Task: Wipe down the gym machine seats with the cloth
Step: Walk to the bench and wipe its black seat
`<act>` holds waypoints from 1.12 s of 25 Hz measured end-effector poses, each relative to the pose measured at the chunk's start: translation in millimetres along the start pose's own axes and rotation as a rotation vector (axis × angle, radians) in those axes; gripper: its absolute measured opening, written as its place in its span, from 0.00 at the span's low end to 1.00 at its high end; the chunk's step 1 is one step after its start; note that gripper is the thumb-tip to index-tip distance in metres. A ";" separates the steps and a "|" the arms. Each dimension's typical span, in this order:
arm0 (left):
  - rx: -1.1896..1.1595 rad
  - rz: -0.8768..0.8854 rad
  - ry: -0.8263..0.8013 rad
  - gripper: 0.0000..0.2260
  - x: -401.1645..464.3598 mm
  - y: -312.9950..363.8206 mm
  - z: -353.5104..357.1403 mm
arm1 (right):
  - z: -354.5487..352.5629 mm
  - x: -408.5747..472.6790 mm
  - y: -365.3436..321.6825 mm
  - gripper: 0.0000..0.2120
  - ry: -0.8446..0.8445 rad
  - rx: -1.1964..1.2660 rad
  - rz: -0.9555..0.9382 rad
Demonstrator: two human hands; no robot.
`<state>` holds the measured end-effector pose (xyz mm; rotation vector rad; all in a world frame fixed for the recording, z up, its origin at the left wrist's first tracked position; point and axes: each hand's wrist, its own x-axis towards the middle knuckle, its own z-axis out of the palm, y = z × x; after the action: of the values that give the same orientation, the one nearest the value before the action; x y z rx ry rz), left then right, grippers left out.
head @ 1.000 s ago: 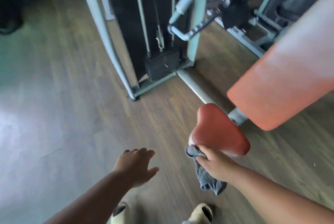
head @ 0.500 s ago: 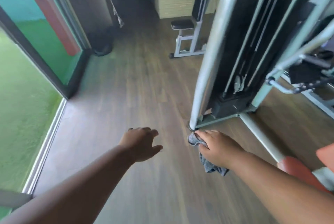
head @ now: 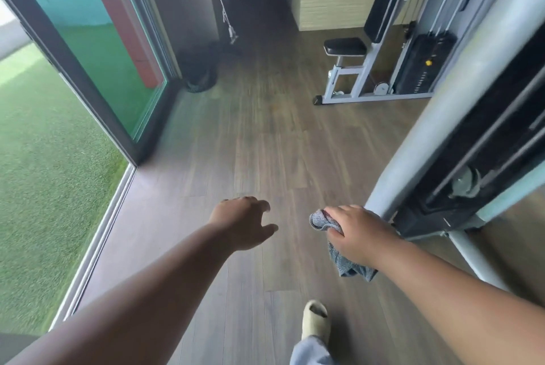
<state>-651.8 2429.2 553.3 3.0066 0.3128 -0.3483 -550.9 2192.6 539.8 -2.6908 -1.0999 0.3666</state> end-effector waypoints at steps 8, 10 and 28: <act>-0.069 -0.163 0.039 0.24 186.0 -84.6 -58.2 | -56.0 258.9 35.1 0.16 -0.033 0.014 -0.132; -0.090 -0.191 0.049 0.24 231.0 -111.9 -72.9 | -70.2 322.3 34.5 0.17 -0.024 0.042 -0.144; 0.031 0.236 -0.015 0.24 798.3 -214.4 -249.7 | -195.6 749.4 202.5 0.15 0.215 0.088 0.302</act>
<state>116.8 2821.1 591.1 3.0245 -0.0499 -0.3564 159.1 2562.1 555.9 -2.7393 -0.6065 0.1613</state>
